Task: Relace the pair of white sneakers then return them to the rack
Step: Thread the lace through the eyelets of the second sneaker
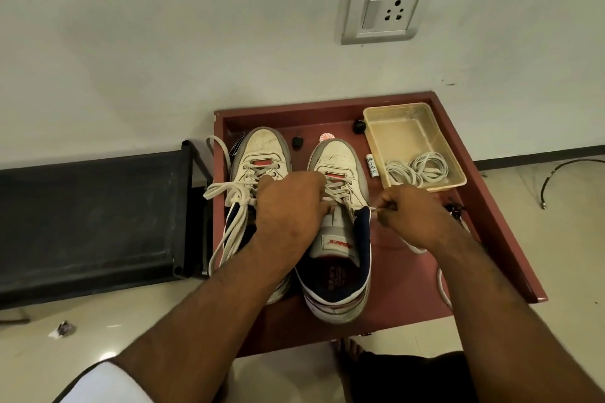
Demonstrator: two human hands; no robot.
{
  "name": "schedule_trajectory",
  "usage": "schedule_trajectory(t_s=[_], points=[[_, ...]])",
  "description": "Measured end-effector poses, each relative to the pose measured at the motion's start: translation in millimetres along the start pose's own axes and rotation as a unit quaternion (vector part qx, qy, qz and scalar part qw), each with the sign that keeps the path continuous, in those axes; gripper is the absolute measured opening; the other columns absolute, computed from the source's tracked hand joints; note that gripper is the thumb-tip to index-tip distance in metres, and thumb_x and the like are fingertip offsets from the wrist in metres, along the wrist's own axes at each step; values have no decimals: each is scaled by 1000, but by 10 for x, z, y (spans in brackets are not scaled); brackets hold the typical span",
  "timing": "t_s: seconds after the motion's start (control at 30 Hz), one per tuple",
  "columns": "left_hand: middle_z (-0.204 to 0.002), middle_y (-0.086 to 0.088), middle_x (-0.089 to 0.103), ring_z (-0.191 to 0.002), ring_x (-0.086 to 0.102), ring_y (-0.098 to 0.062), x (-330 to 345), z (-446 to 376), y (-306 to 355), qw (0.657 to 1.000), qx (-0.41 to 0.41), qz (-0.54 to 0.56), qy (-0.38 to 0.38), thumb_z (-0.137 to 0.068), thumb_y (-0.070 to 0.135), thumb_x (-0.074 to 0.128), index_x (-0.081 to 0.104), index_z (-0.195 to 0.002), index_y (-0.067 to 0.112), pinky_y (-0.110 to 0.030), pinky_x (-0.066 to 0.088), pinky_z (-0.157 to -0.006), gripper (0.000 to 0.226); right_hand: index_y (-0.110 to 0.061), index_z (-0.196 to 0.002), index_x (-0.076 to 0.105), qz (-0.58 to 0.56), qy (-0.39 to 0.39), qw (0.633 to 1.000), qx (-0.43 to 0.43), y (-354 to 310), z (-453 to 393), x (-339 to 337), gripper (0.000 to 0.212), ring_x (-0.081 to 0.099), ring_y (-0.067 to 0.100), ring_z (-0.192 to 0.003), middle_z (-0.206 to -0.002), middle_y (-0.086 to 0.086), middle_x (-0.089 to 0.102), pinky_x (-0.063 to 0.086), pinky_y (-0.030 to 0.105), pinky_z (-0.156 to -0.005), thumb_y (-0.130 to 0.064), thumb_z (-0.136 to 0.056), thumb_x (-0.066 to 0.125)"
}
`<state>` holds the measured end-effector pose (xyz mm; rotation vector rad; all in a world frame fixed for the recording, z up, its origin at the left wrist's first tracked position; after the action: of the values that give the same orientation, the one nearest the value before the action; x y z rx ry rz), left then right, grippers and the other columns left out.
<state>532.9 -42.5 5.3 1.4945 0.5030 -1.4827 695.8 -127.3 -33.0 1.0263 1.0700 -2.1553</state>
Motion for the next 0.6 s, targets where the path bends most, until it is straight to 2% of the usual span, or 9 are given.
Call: schedule_trajectory(t_s=[0.07, 0.1, 0.17, 0.23, 0.3, 0.37, 0.47, 0.53, 0.6], points=[[-89, 8, 61, -88, 60, -16, -1, 25, 12, 1000, 22, -1, 8, -91, 37, 64, 57, -88, 27, -42, 28, -104, 13, -22, -81, 64, -162, -6, 987, 10, -57, 122, -103, 17, 59, 9, -58, -65, -4, 62, 45, 22, -55, -7, -89, 64], [-93, 7, 63, -91, 62, -17, -9, 37, 19, 999, 30, -4, 12, -91, 34, 63, 61, -91, 26, -43, 27, -105, 9, -14, -88, 64, -285, -14, 958, 16, -119, 215, -177, 11, 54, 7, -51, -62, -2, 59, 44, 20, -49, -4, -90, 63], [-94, 8, 66, -93, 62, -15, -19, 53, 39, 999, 33, 4, 15, -91, 37, 63, 66, -93, 26, -43, 25, -105, 11, -8, -97, 64, -487, -41, 872, -15, -335, 403, -367, 11, 50, 10, -49, -60, 2, 57, 43, 21, -47, -3, -87, 63], [-88, 10, 68, -86, 61, -11, -60, 57, 66, 998, 26, 52, 23, -92, 46, 61, 70, -92, 27, -43, 29, -102, 21, -12, -94, 65, -600, -55, 793, -87, -580, 539, -596, 15, 52, 14, -51, -66, 7, 61, 47, 26, -51, -11, -80, 64], [-77, 7, 71, -76, 65, -11, -171, 71, 93, 977, 23, 209, 35, -94, 46, 59, 74, -85, 24, -38, 44, -93, 28, -15, -95, 64, -659, -42, 738, -140, -767, 610, -777, 17, 59, 16, -53, -73, 9, 67, 52, 28, -53, -10, -79, 61], [-72, 11, 72, -71, 66, -1, -298, 138, 163, 910, 20, 415, -9, -99, 38, 53, 75, -82, 22, -23, 50, -75, 32, -13, -99, 62, -682, -18, 712, -167, -874, 622, -854, 19, 66, 16, -57, -79, 10, 71, 58, 31, -59, -8, -81, 58], [-68, 28, 67, -68, 60, 17, -264, 243, 264, 838, 9, 529, -134, -103, 38, 39, 69, -87, 25, -1, 41, -55, 37, -11, -102, 61, -703, 24, 694, -158, -914, 564, -822, 18, 73, 21, -73, -87, 15, 73, 60, 33, -68, -3, -86, 57], [-82, 20, 73, -78, 65, 10, -208, 255, 287, 803, 16, 567, -185, -102, 46, 38, 72, -99, 17, -5, 48, -67, 45, -10, -102, 60, -717, 47, 682, -138, -885, 519, -780, 17, 73, 24, -79, -88, 16, 74, 60, 33, -70, 0, -88, 57], [-105, 3, 74, -100, 67, -7, -139, 231, 258, 787, 22, 580, -210, -97, 53, 47, 71, -111, 10, -24, 51, -91, 51, -10, -103, 59, -713, 73, 687, -124, -848, 486, -770, 18, 73, 28, -85, -91, 18, 74, 61, 35, -74, 2, -90, 57]])
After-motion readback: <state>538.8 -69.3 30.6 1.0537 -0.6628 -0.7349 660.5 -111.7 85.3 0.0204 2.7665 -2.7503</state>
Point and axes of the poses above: each hand's wrist, its own z-axis away from the middle knuckle, its own x-axis out of the palm, y = z × x, the point moved 5 cm from there along -z, towards the middle knuckle
